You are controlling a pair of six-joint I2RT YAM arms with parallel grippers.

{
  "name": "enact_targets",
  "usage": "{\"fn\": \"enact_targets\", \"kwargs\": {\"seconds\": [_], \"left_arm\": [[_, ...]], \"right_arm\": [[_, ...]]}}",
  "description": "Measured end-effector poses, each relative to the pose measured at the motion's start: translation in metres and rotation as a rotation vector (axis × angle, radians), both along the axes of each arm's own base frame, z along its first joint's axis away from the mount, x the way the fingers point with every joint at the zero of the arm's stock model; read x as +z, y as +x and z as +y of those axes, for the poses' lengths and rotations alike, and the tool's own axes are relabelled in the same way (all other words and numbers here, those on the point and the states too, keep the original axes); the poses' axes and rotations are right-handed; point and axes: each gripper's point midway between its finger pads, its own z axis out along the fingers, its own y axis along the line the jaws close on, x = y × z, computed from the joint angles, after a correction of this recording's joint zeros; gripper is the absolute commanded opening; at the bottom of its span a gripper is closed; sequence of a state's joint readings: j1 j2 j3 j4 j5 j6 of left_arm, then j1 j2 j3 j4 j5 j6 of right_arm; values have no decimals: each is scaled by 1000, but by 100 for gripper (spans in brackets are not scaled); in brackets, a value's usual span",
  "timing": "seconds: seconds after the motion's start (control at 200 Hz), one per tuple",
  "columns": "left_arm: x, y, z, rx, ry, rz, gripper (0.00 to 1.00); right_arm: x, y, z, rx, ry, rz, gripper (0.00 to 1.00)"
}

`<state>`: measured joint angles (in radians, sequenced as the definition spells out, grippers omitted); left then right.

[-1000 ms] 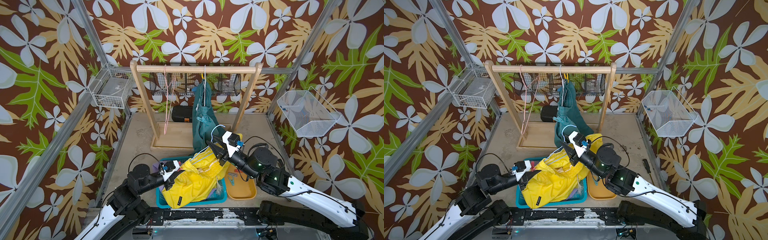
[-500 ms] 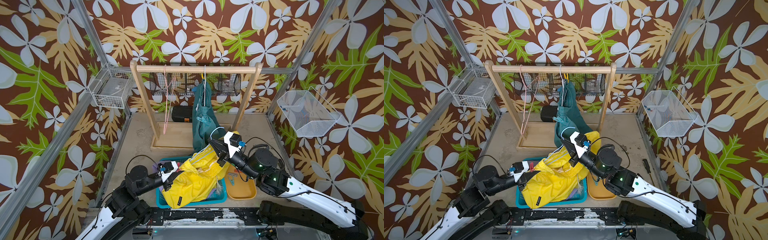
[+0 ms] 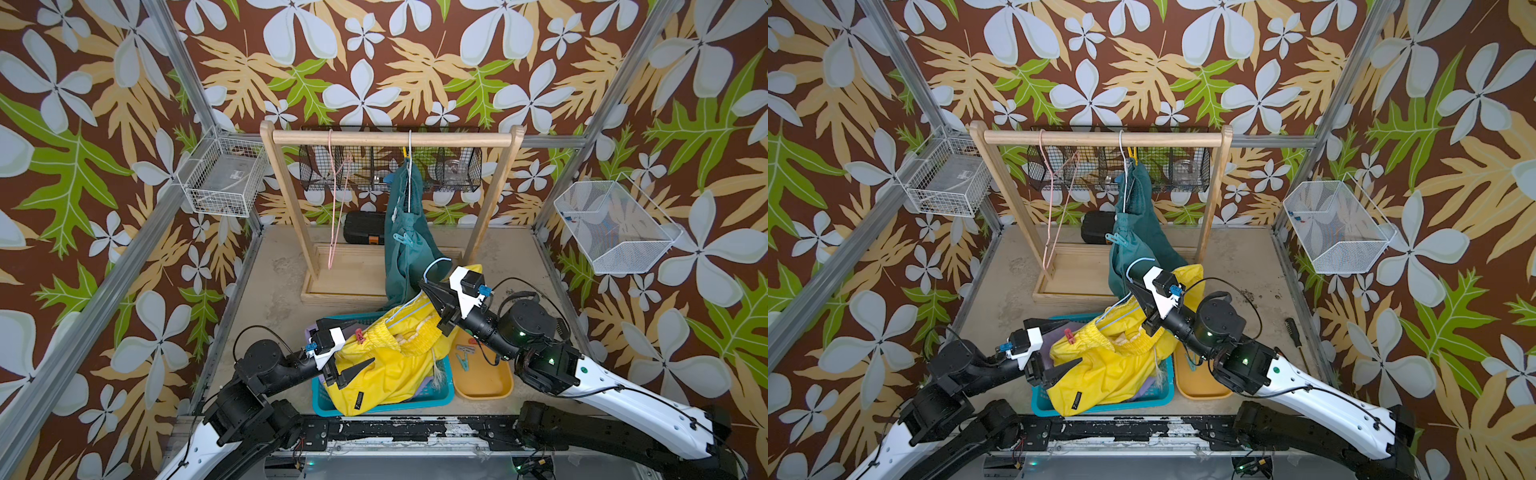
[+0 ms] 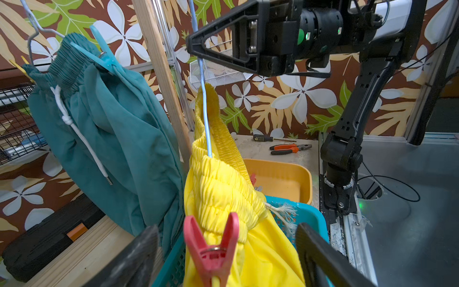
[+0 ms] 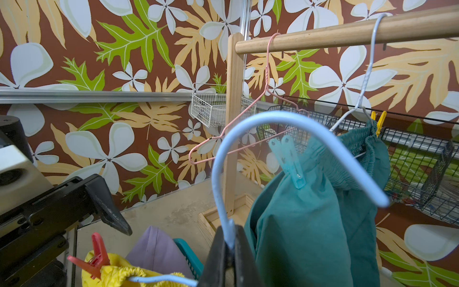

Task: Remove the clothespins securing shorts to the hanger
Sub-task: Place the hanger in the basket.

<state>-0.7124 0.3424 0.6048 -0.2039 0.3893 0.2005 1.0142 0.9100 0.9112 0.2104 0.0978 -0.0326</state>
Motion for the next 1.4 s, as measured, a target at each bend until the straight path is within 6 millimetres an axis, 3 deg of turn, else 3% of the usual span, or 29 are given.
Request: {"fn": "enact_targets", "kwargs": {"seconds": [0.095,0.27,0.465,0.691,0.771,0.881,1.206,1.401], "left_arm": [[3,3,1,16,-12,2,86],[-2,7,-5,7,0,27,68],[-8,13,-10,8,13,67,59],[1,10,-9,-4,-12,43,38],[1,10,-9,-3,-16,41,26],[2,10,-10,-5,-19,39,0],[5,11,-9,3,-32,32,0],[17,14,4,75,-83,-3,0]], "right_arm": [[-1,-3,-1,11,2,-1,0],[0,-3,-3,11,8,-5,0],[-2,-2,-2,12,5,-3,0],[-4,-2,-2,10,4,-2,0],[-4,-2,-2,9,4,-2,0],[-5,-2,-3,8,5,-2,0],[-12,2,0,1,-7,6,0],[-17,5,1,-12,-13,16,0]]}}
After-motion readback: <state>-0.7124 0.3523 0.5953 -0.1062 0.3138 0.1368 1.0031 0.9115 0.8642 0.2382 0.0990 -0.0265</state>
